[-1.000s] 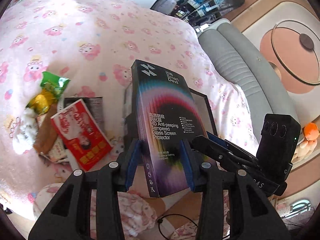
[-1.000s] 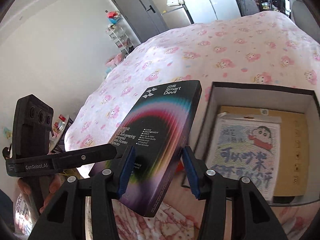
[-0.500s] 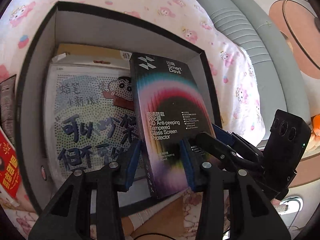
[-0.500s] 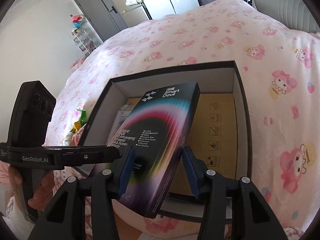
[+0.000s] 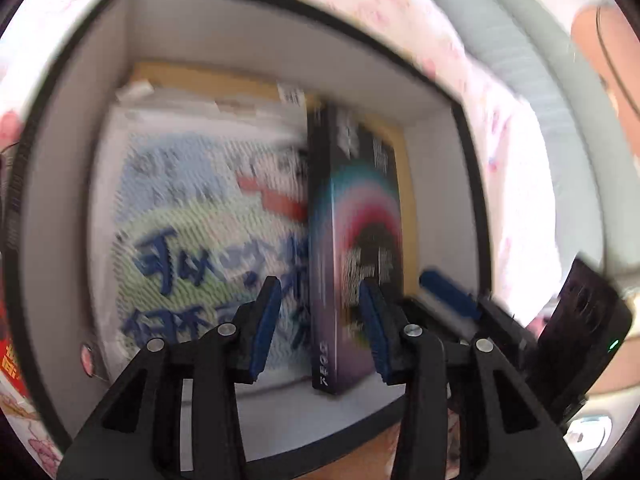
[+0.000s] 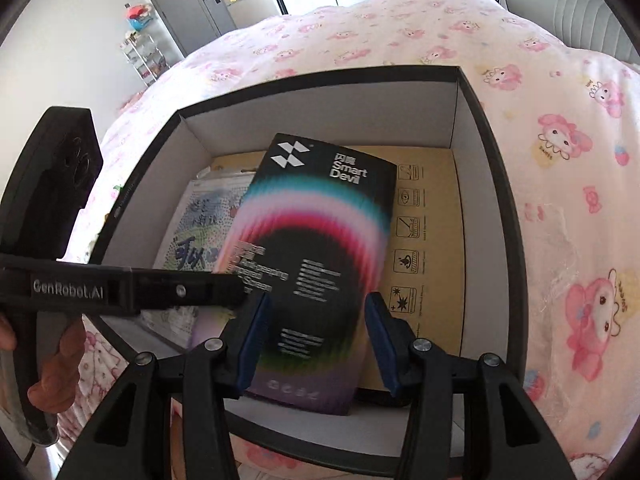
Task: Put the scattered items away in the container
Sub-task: 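Lower the Smart Devil box into the box beside the bead-art kit, then open the left gripper and withdraw it from the box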
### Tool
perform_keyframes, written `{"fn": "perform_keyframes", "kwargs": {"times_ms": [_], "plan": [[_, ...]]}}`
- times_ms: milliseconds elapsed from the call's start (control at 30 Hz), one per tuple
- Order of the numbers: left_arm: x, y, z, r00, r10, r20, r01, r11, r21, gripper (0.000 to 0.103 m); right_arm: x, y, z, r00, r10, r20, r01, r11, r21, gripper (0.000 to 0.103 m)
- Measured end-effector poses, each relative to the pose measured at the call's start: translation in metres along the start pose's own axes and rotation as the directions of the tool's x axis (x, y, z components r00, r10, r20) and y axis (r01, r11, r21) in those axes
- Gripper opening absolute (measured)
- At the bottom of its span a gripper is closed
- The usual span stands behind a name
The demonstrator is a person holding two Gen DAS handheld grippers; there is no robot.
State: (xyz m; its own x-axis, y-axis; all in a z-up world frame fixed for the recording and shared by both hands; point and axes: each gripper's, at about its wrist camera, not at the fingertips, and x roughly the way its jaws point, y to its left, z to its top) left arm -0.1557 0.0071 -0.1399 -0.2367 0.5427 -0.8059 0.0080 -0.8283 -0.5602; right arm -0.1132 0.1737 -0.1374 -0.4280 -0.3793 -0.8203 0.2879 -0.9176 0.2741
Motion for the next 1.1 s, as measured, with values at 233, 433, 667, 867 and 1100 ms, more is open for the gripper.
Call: {"fn": "perform_keyframes", "kwargs": {"times_ms": [233, 433, 667, 867, 1100], "plan": [[0.015, -0.013, -0.004, 1.0, -0.005, -0.015, 0.005, 1.0, -0.026, 0.04, -0.01, 0.002, -0.001, 0.998, -0.017, 0.062, 0.016, 1.0, 0.005, 0.045], [0.046, -0.031, -0.001, 0.985, -0.082, -0.15, 0.084, 0.996, 0.008, 0.044, 0.001, 0.006, 0.0, 0.999, -0.048, 0.005, 0.048, 0.999, -0.02, 0.045], [0.044, -0.027, -0.003, 0.99, -0.069, -0.122, 0.069, 0.998, 0.0, 0.043, 0.012, 0.002, -0.002, 0.998, -0.045, -0.048, 0.045, 0.999, -0.004, 0.045], [0.034, -0.025, -0.015, 0.997, 0.009, -0.08, -0.005, 0.999, 0.045, 0.044, 0.004, -0.001, -0.002, 1.0, -0.007, -0.025, 0.007, 1.0, 0.013, 0.045], [0.0, -0.012, -0.006, 0.985, 0.167, 0.037, -0.17, 0.979, 0.109, 0.043, 0.002, 0.002, 0.008, 0.998, -0.044, -0.039, 0.043, 0.999, -0.009, 0.045]]}}
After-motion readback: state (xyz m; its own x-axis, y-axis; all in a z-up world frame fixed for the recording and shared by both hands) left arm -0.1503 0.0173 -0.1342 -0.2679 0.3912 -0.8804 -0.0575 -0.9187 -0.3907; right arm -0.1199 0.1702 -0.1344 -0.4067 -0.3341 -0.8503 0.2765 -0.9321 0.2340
